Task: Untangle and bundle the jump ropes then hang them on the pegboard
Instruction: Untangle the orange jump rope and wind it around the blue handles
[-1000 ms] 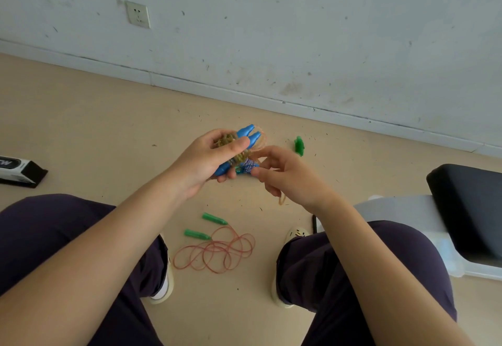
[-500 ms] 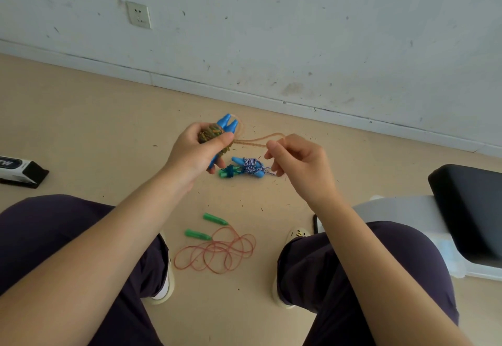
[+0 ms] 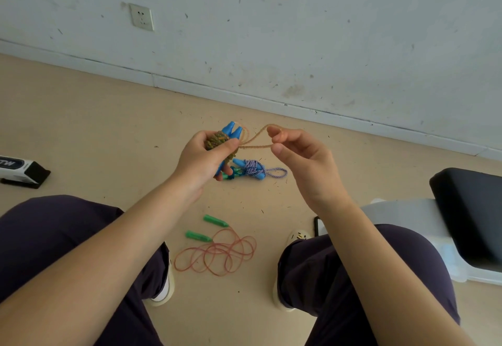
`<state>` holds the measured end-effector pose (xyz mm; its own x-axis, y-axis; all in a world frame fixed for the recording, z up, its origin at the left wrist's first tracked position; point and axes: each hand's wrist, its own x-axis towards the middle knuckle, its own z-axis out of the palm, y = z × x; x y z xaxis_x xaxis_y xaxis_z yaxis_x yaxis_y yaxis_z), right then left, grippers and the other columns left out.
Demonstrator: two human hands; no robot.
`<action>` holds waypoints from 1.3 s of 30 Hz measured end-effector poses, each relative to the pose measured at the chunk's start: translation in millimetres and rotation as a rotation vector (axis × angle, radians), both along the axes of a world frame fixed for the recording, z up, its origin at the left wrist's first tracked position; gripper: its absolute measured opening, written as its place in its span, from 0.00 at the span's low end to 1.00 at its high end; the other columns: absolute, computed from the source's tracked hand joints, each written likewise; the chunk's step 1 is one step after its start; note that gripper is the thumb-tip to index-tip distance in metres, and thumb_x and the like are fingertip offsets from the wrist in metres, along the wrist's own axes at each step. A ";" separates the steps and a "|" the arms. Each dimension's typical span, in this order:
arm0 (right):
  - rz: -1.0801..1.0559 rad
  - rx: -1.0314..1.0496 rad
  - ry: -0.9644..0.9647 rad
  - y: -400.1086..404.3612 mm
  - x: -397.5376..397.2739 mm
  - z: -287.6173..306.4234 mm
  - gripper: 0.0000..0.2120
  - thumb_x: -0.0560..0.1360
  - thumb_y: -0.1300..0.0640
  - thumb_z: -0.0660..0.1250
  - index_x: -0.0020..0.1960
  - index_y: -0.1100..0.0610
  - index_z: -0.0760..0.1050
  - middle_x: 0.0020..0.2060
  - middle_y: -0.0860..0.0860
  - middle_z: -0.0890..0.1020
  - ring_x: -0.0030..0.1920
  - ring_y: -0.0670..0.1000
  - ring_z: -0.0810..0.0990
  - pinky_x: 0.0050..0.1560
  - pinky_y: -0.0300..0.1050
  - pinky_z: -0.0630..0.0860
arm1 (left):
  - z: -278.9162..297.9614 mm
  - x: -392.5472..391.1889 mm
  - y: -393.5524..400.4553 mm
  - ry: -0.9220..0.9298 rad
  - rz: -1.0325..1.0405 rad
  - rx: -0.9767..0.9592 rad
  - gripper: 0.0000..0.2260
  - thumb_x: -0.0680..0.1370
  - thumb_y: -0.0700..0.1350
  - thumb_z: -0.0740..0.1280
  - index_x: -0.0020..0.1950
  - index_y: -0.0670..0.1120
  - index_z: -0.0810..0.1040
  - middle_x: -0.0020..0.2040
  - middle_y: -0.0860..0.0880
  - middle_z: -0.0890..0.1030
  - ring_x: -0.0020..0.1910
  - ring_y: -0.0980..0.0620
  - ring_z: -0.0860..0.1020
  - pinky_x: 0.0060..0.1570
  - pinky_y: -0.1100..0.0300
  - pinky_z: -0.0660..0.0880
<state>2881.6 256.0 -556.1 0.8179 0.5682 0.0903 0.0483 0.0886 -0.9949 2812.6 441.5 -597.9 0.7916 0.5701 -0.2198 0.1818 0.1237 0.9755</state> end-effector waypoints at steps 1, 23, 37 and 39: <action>0.011 0.012 -0.001 -0.3 0.1 0.0 0.07 0.75 0.66 0.70 0.46 0.54 0.80 0.60 0.52 0.82 0.65 0.46 0.78 0.60 0.38 0.75 | -0.2 -0.1 -0.5 0.005 -0.006 0.001 0.15 0.75 0.50 0.74 0.57 0.46 0.76 0.44 0.46 0.83 0.29 0.51 0.80 0.26 0.58 0.74; -0.093 -0.165 -0.021 2.4 -1.2 -2.1 0.04 0.75 0.66 0.70 0.49 0.60 0.79 0.37 0.54 0.84 0.34 0.47 0.82 0.40 0.36 0.77 | 6.9 -7.5 -9.3 -0.085 -0.217 -0.006 0.14 0.74 0.44 0.76 0.56 0.45 0.75 0.40 0.48 0.83 0.30 0.47 0.80 0.28 0.57 0.75; -0.207 -0.323 -0.272 8.2 -7.2 -1.3 0.06 0.74 0.64 0.72 0.50 0.57 0.79 0.41 0.53 0.84 0.43 0.56 0.83 0.46 0.59 0.80 | 9.9 -10.3 -10.9 -0.101 -0.294 0.102 0.13 0.74 0.43 0.76 0.55 0.47 0.76 0.36 0.54 0.82 0.28 0.49 0.79 0.27 0.58 0.74; -0.215 -0.340 -0.276 8.9 -6.8 -2.1 0.06 0.74 0.64 0.72 0.50 0.57 0.79 0.41 0.53 0.84 0.43 0.56 0.83 0.47 0.59 0.80 | 10.6 -10.8 -10.3 -0.111 -0.300 0.090 0.13 0.75 0.43 0.76 0.55 0.46 0.76 0.36 0.53 0.83 0.28 0.48 0.79 0.27 0.58 0.74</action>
